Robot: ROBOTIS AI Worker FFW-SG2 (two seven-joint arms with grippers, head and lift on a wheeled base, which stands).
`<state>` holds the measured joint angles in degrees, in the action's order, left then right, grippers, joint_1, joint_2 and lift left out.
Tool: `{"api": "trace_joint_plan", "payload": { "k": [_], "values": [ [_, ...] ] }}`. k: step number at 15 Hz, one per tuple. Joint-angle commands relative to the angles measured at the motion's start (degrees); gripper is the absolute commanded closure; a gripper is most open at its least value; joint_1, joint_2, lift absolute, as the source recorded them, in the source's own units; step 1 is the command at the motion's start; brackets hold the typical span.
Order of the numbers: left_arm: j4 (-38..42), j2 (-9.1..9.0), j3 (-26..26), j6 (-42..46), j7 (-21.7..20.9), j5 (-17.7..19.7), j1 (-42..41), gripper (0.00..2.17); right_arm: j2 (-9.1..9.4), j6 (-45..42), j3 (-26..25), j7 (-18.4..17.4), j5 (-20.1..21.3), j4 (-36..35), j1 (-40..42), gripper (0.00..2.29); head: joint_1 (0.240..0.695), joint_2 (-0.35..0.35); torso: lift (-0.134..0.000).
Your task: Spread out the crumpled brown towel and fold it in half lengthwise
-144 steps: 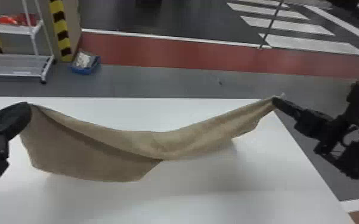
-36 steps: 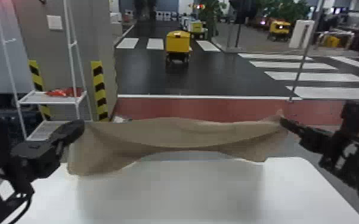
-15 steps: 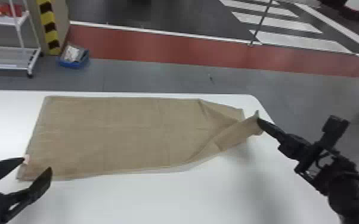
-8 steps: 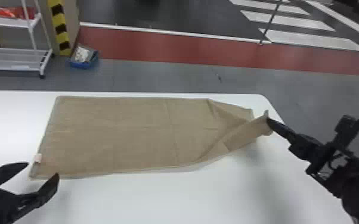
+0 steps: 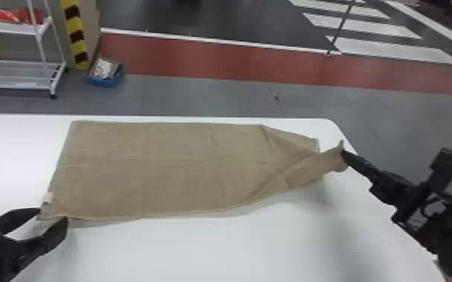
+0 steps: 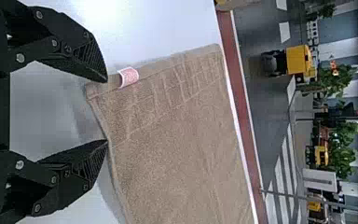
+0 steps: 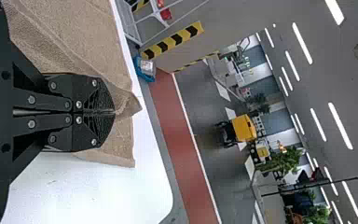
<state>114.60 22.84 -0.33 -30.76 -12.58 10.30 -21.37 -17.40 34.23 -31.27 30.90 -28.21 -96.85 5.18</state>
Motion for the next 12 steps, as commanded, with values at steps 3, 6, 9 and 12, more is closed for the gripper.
{"api": "trace_joint_plan", "payload": {
  "k": [3,6,9,12],
  "values": [
    [0.80,-0.08,0.41,0.03,0.10,-0.19,-0.60,0.52,0.00,0.01,-0.37,0.03,-0.18,-0.01,0.09,1.30,0.695,-0.238,-0.124],
    [0.54,0.01,0.41,0.03,0.19,-0.55,-0.60,0.52,0.00,0.18,-0.45,0.03,-0.18,-0.19,0.09,1.30,0.695,-0.237,-0.124],
    [-0.69,0.01,0.33,0.56,0.37,-0.81,-0.42,0.52,0.00,0.18,-0.45,0.03,-0.27,-0.27,0.35,1.30,0.695,-0.235,-0.124],
    [-0.87,0.01,-0.02,0.38,0.10,-1.34,-0.25,0.65,0.00,0.36,-0.63,0.21,-0.35,-0.63,0.71,1.30,0.695,-0.231,-0.124]
  ]
}}
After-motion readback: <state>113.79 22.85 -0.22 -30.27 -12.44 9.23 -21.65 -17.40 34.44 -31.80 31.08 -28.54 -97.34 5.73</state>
